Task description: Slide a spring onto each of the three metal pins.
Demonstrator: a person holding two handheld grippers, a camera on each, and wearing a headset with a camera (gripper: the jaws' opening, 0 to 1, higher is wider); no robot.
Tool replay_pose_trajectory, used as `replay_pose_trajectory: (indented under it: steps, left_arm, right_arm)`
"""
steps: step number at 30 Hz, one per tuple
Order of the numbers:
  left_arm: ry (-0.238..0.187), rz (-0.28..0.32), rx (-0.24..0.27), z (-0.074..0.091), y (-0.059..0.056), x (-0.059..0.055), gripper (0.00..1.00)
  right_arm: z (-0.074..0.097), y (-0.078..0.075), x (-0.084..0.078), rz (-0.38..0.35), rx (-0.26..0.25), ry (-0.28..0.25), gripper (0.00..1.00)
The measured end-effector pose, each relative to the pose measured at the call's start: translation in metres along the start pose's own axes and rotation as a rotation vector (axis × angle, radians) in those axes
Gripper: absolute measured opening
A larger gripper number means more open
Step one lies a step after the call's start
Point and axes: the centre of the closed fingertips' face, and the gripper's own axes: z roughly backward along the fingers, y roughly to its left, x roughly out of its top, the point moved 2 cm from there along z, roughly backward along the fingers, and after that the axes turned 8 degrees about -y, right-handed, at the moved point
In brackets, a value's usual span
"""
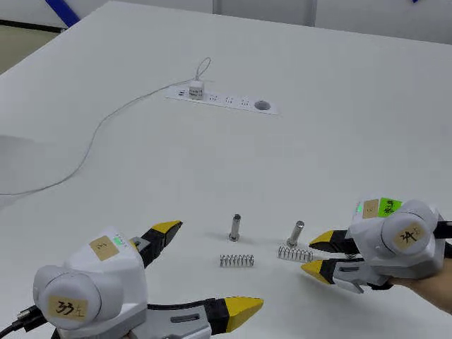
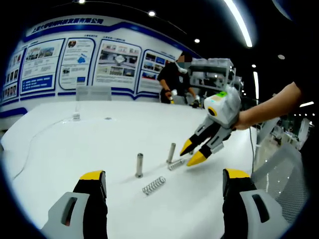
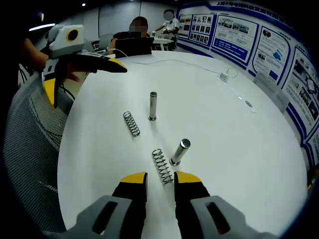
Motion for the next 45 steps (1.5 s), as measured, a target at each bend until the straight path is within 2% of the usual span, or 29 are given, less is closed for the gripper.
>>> replay_pose_trajectory:
  steps: [5,7,11,15,19,21,23,31,33,36,39,41,43,44,45]
  left_arm:
    - [0.01,-0.001,0.002,0.0,0.001,-0.002,0.98]
    - [0.005,0.001,0.0,0.0,0.0,-0.001,0.98]
    - [0.01,-0.004,0.003,0.0,0.0,-0.002,0.98]
    - [0.015,-0.004,0.004,0.001,0.001,-0.003,0.97]
    - [0.015,-0.009,0.006,0.001,0.001,-0.002,0.97]
    - [0.017,-0.012,0.002,0.001,0.0,-0.003,0.97]
    - [0.021,-0.009,-0.003,0.0,-0.001,-0.003,0.96]
    - [0.009,0.0,-0.013,0.0,-0.005,0.0,0.95]
    - [0.005,0.001,-0.03,0.0,-0.009,0.002,0.93]
    - [-0.012,0.0,-0.058,-0.001,-0.015,0.005,0.88]
    - [0.0,-0.008,-0.075,-0.002,-0.018,0.003,0.87]
    - [0.001,-0.011,-0.082,-0.003,-0.019,0.004,0.86]
    - [-0.013,0.0,-0.106,-0.003,-0.023,0.008,0.79]
    - [-0.029,0.0,-0.122,-0.004,-0.025,0.013,0.75]
    - [-0.034,-0.001,-0.129,-0.004,-0.027,0.015,0.7]
  right_arm:
    - [-0.005,-0.002,-0.003,-0.009,0.006,0.005,0.21]
    - [-0.007,0.003,0.0,-0.039,0.039,-0.018,0.19]
    - [-0.01,0.001,-0.007,0.006,0.025,0.03,0.18]
    - [-0.012,0.001,-0.011,0.006,0.038,0.053,0.18]
    - [-0.011,0.003,-0.011,-0.025,0.055,0.046,0.16]
    - [-0.011,0.006,-0.012,-0.082,0.079,0.039,0.13]
    - [-0.01,0.006,-0.012,-0.115,0.081,0.032,0.12]
    - [-0.011,0.01,-0.01,-0.065,0.058,0.061,0.11]
    - [-0.008,0.013,-0.007,-0.051,0.054,0.058,0.11]
    - [0.0,0.016,0.006,-0.037,0.049,0.025,0.11]
    - [0.008,0.018,0.018,0.013,0.05,-0.001,0.11]
    - [0.016,0.024,0.03,0.05,0.074,-0.037,0.11]
    - [0.023,0.034,0.042,0.066,0.132,-0.092,0.11]
    - [0.028,0.037,0.047,0.091,0.141,-0.104,0.11]
    - [0.032,0.037,0.049,0.102,0.133,-0.095,0.11]
